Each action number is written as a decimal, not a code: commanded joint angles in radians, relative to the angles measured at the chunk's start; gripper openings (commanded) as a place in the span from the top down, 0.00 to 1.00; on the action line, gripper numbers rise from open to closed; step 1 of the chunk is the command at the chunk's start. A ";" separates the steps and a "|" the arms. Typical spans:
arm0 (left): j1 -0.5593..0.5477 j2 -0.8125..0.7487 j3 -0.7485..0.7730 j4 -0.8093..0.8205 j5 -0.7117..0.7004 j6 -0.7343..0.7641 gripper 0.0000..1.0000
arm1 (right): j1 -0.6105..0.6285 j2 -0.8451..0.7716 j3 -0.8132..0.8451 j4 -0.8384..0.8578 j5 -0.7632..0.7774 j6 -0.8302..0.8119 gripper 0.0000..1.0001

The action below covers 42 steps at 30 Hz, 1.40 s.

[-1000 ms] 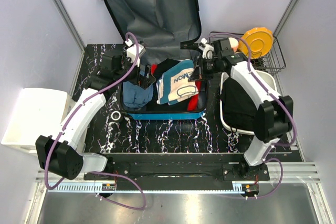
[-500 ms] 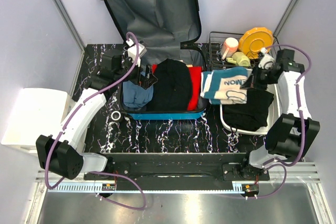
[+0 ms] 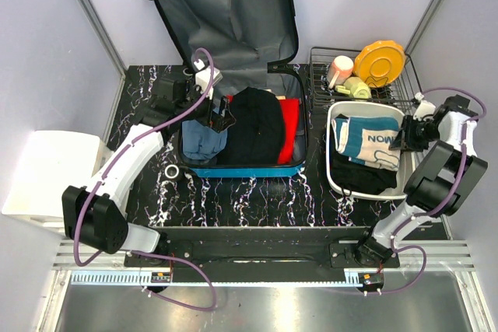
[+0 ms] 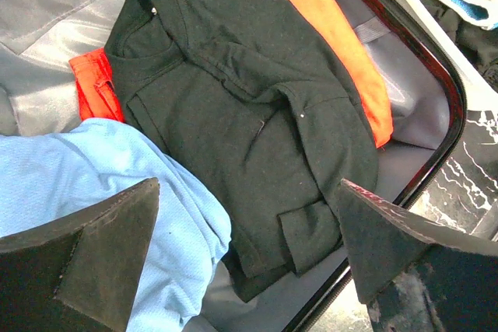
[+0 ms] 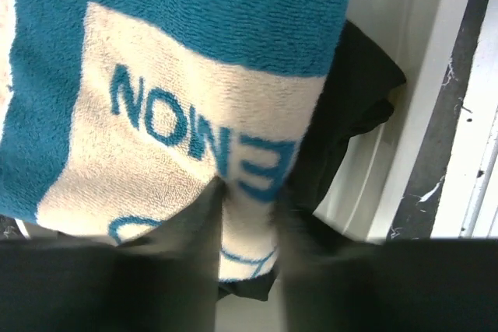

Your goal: Open, take out, and arrange the luggage

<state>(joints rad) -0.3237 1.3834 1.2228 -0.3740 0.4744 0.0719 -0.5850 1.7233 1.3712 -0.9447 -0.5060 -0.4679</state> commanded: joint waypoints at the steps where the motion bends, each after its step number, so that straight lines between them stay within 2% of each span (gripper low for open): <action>1: 0.006 0.003 0.038 0.000 -0.023 0.022 0.01 | 0.004 0.031 0.061 0.048 0.040 -0.023 0.48; 2: 0.008 0.008 0.040 -0.011 -0.028 0.022 0.01 | 0.002 0.029 0.084 0.035 -0.003 -0.002 0.30; 5: 0.008 0.032 0.052 -0.043 -0.043 0.028 0.01 | 0.016 -0.002 0.164 0.034 -0.077 0.109 0.16; 11: 0.024 0.065 0.087 -0.094 -0.109 0.028 0.01 | 0.166 -0.074 0.259 0.038 -0.124 0.233 0.15; 14: 0.075 0.051 0.092 -0.126 -0.195 -0.044 0.01 | 0.270 -0.113 0.263 0.059 -0.132 0.274 0.14; 16: 0.115 0.022 0.061 -0.135 -0.302 -0.119 0.01 | 0.350 -0.132 0.252 0.079 -0.138 0.311 0.13; 19: 0.162 0.008 0.026 -0.158 -0.419 -0.155 0.01 | 0.462 -0.143 0.241 0.107 -0.134 0.337 0.13; 23: 0.186 0.040 0.024 -0.167 -0.419 -0.167 0.04 | 0.540 -0.136 0.217 0.155 -0.134 0.370 0.13; 30: 0.181 0.149 0.064 -0.155 -0.398 -0.193 0.15 | 0.559 -0.096 0.244 0.162 -0.151 0.431 0.14; 36: 0.117 0.158 0.038 -0.146 -0.427 -0.159 0.19 | 0.560 -0.103 0.233 0.169 -0.149 0.446 0.14; 42: 0.048 0.166 0.026 -0.146 -0.508 -0.103 0.31 | 0.567 -0.103 0.229 0.179 -0.149 0.463 0.14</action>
<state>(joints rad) -0.2321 1.5555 1.2495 -0.5438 0.0444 -0.0799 -0.0269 1.6283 1.5887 -0.8043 -0.6395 -0.0288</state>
